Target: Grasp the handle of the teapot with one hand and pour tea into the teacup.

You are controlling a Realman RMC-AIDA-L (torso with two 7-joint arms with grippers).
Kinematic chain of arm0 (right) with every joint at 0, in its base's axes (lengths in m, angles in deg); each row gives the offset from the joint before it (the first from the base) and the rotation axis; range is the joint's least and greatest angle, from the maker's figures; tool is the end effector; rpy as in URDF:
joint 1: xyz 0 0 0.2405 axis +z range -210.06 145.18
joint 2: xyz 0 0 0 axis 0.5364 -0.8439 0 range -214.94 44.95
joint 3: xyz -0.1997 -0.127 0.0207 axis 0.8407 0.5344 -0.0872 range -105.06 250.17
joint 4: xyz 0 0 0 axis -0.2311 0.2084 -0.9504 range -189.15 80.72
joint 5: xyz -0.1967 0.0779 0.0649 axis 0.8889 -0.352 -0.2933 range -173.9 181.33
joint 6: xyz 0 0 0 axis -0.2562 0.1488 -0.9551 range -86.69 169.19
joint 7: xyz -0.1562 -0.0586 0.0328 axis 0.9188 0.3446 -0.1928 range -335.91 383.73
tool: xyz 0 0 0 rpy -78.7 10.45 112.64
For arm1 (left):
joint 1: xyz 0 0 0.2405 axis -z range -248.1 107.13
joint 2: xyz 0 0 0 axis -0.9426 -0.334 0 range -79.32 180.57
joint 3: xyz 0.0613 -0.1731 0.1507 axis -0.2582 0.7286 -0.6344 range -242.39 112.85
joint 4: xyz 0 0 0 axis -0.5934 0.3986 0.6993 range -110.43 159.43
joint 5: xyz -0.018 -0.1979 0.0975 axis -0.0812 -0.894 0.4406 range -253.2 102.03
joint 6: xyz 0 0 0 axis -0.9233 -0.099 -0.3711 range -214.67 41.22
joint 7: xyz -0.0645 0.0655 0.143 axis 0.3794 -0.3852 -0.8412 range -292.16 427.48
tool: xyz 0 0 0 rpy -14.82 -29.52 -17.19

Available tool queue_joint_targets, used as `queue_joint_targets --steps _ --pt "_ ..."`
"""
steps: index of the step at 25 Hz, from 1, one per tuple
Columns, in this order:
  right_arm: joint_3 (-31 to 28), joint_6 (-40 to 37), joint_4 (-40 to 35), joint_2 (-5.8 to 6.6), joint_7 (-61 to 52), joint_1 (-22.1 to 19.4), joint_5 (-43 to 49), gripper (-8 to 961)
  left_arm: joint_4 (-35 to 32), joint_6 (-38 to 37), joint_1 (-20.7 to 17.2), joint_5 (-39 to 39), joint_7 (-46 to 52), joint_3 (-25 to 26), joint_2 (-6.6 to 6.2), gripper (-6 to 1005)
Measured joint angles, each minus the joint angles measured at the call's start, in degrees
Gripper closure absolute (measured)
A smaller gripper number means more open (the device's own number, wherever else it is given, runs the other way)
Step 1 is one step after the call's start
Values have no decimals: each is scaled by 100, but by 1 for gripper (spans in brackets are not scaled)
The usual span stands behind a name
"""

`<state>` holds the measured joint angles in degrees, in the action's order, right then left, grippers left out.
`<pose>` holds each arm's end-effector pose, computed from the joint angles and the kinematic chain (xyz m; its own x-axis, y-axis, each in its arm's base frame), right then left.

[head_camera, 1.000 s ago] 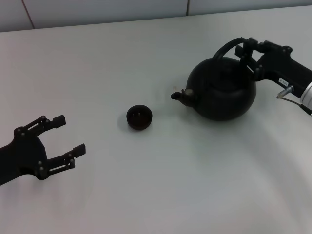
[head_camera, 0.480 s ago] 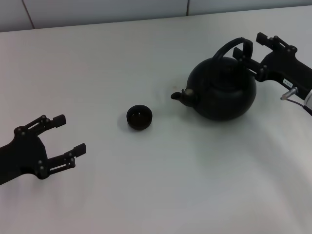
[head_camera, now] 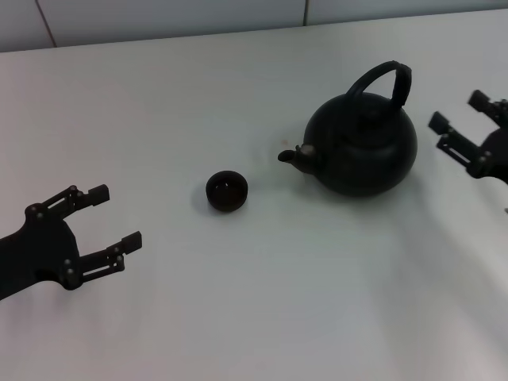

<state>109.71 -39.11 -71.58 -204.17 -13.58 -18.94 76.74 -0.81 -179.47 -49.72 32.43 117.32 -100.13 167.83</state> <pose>0.3447 0.2894 0.0155 0.6823 -0.0178 -0.7308 -0.6640 -0.4332 -0.6094 -0.2961 0.2802 -0.0179 0.8023 0.1154 0.5857 0.3565 -0.8796 -0.3150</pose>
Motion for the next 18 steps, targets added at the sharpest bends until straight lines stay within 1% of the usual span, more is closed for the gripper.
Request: queue_joint_targets --steps 3,4,5,6,7,8,9,10,11,12,13,14,15,16,17,18 --pt "-245 -185 74 20 21 -86 2 195 0 11 28 0 0 -12 5 138" --pt "-265 -408 64 74 -170 -115 43 195 0 9 73 2 2 -30 4 138" --pt "-265 -408 64 74 -170 -115 43 195 0 9 73 2 2 -30 4 138" --pt "-239 -556 27 137 -369 -118 104 195 0 8 102 8 22 -38 -3 138" --pt "-204 -743 -46 223 -675 -109 252 195 1 6 135 19 47 -48 -14 138" --pt "-169 -896 -125 307 -960 -90 434 195 0 -7 190 37 111 -57 -52 138" --pt "-143 -1065 -242 420 -1378 -35 675 195 1 -29 231 50 159 -67 -82 138" --pt "-127 -1243 -373 553 -1774 56 995 195 1 -29 231 50 159 -67 -82 138" --pt "-122 -1410 -469 663 -2097 150 1289 195 0 -69 293 60 233 -80 -138 138" --pt "-125 -1582 -558 788 -2362 275 1593 195 0 -134 396 74 326 -132 -220 138" --pt "-137 -1752 -635 890 -2572 406 1905 195 -5 -168 445 75 383 -172 -261 138" --pt "-139 -2026 -845 1030 -2826 669 2445 195 -32 -237 531 77 536 -276 -335 138" --pt "-139 -2026 -845 1030 -2826 669 2445 195 -32 -237 531 77 536 -276 -335 138" --pt "-137 -2118 -960 1073 -2934 771 2676 195 -45 -271 566 78 599 -309 -365 138" --pt "-134 -2186 -1106 1110 -3052 886 2926 195 -63 -316 626 79 686 -361 -415 138" --pt "-132 -2183 -1287 1192 -3241 1161 3376 195 -85 -365 708 79 818 -452 -490 138"
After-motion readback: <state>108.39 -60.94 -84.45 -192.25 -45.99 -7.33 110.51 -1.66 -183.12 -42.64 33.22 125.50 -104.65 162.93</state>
